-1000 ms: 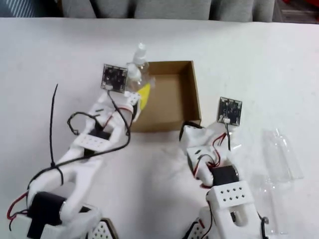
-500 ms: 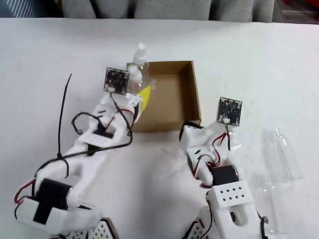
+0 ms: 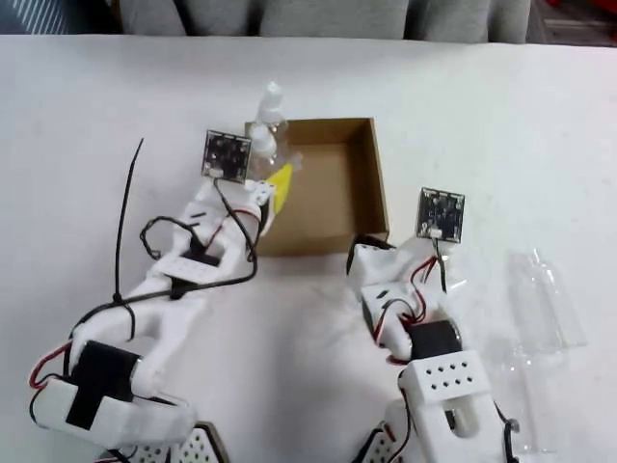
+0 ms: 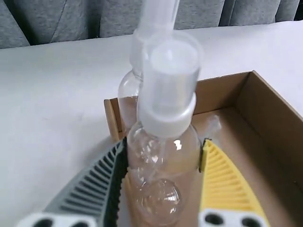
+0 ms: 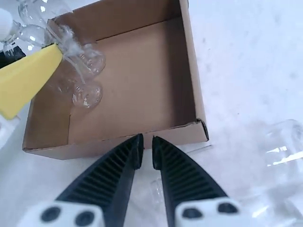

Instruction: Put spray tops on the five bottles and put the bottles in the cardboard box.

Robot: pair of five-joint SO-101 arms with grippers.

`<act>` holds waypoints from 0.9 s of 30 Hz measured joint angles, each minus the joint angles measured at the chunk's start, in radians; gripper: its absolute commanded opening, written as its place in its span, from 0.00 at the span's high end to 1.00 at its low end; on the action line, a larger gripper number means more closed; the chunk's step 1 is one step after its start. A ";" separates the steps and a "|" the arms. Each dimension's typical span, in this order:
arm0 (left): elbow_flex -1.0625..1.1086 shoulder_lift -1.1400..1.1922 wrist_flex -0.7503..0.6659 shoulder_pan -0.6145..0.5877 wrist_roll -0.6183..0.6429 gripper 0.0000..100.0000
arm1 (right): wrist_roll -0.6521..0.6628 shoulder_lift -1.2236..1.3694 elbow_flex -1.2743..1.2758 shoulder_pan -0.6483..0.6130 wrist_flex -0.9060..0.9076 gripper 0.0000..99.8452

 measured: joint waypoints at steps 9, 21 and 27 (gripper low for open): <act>0.000 0.000 0.000 0.000 0.000 0.76 | 0.009 0.000 0.000 0.000 0.000 0.98; 0.002 0.005 0.041 -0.011 -0.003 0.73 | 0.015 0.000 0.005 0.000 0.000 0.98; 0.002 0.005 0.041 -0.021 -0.003 0.73 | 0.015 0.000 0.005 0.000 0.000 0.98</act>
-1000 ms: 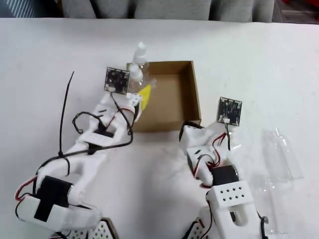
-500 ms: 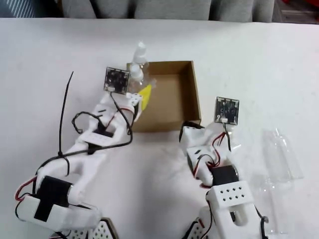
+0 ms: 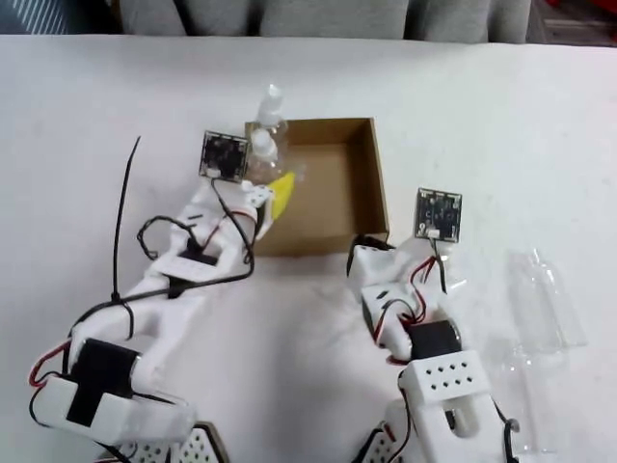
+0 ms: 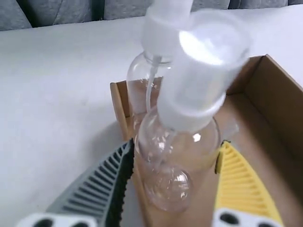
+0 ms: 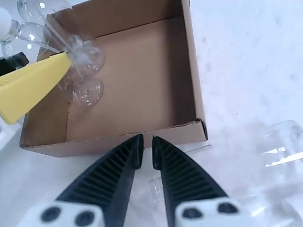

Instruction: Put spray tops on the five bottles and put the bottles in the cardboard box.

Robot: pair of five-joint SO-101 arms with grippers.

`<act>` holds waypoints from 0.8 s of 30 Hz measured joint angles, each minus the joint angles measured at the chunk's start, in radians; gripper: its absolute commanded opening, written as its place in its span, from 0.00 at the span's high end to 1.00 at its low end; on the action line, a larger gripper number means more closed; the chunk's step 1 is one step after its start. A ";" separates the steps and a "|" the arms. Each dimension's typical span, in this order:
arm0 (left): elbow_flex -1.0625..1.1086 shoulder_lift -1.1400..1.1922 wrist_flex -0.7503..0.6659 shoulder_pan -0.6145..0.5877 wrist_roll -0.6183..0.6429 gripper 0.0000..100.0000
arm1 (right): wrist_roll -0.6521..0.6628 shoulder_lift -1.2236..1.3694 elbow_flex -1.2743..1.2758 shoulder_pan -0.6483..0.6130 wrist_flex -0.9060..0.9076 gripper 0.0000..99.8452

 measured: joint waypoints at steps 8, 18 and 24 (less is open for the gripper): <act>0.000 0.000 0.000 0.000 0.000 0.73 | 0.000 0.000 0.000 0.000 0.000 0.98; 0.012 -0.112 0.104 -0.002 0.000 0.73 | 0.000 0.000 0.000 0.000 0.000 0.98; 0.077 -0.198 0.133 -0.002 0.000 0.73 | 0.000 0.000 0.000 0.000 0.000 0.98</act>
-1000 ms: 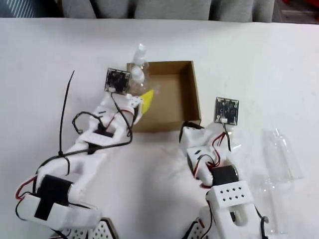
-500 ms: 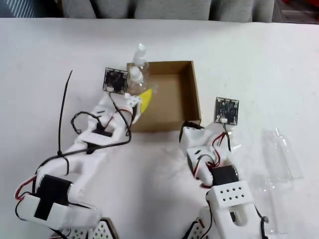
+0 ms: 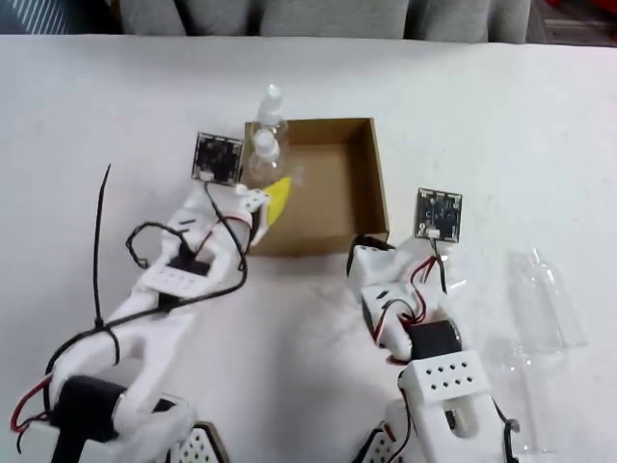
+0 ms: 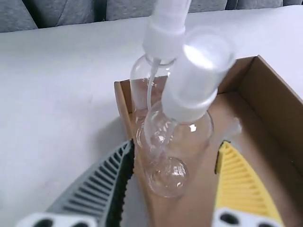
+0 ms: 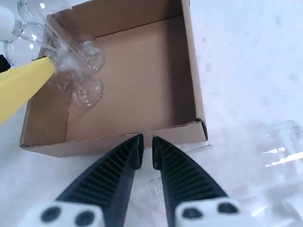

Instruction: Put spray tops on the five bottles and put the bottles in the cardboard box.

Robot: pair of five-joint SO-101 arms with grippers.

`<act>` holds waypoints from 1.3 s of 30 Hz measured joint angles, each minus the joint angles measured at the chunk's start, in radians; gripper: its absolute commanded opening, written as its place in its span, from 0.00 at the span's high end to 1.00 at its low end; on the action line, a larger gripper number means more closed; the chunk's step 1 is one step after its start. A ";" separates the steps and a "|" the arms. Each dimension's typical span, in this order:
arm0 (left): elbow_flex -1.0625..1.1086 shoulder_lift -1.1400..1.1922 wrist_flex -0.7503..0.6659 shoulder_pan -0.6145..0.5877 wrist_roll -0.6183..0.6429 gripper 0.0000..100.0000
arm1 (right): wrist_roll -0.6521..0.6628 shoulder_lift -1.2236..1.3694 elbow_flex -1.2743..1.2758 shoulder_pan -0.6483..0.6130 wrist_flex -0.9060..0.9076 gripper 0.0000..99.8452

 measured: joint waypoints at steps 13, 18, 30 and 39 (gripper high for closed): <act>0.072 -0.290 0.244 -0.017 0.000 0.73 | 0.000 0.000 0.000 0.000 0.000 0.98; 0.081 -0.508 0.546 -0.017 -0.002 0.73 | 0.003 0.000 0.000 0.000 0.000 0.98; 0.081 -1.023 1.123 -0.017 -0.002 0.73 | 0.003 0.000 0.000 0.003 0.000 0.98; 0.081 -1.091 1.293 -0.092 -0.002 0.73 | 0.086 0.000 0.000 0.172 0.000 0.98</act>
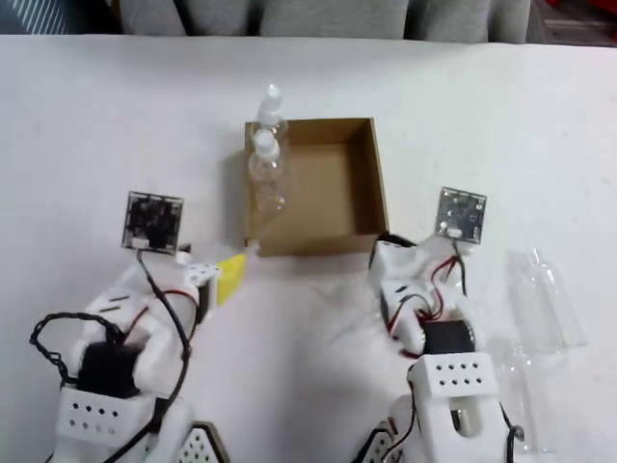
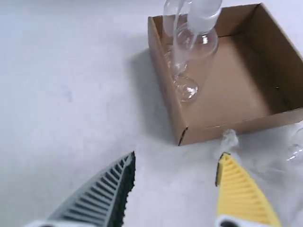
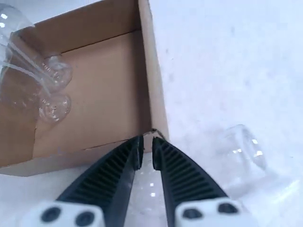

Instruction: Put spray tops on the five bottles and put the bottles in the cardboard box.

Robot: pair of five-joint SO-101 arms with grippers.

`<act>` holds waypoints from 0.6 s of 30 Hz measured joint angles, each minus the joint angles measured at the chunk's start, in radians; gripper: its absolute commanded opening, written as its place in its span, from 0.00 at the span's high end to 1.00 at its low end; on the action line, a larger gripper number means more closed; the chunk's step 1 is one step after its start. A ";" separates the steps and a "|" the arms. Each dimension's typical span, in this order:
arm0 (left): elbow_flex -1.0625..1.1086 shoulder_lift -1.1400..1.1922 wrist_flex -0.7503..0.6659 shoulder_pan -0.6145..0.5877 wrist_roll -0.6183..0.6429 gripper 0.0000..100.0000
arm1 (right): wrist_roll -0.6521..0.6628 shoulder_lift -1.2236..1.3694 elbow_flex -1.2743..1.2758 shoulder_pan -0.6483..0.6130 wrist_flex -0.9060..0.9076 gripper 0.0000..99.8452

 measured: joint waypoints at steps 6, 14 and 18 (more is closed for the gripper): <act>0.103 -0.002 0.020 -0.130 0.000 0.73 | 0.041 0.000 -0.009 0.150 0.044 0.98; 0.287 -0.002 -0.091 -0.195 0.000 0.73 | 0.468 0.000 -0.293 0.379 0.537 0.98; 0.324 -0.002 -0.144 -0.195 0.000 0.73 | 0.695 -0.002 -0.370 0.532 0.740 0.96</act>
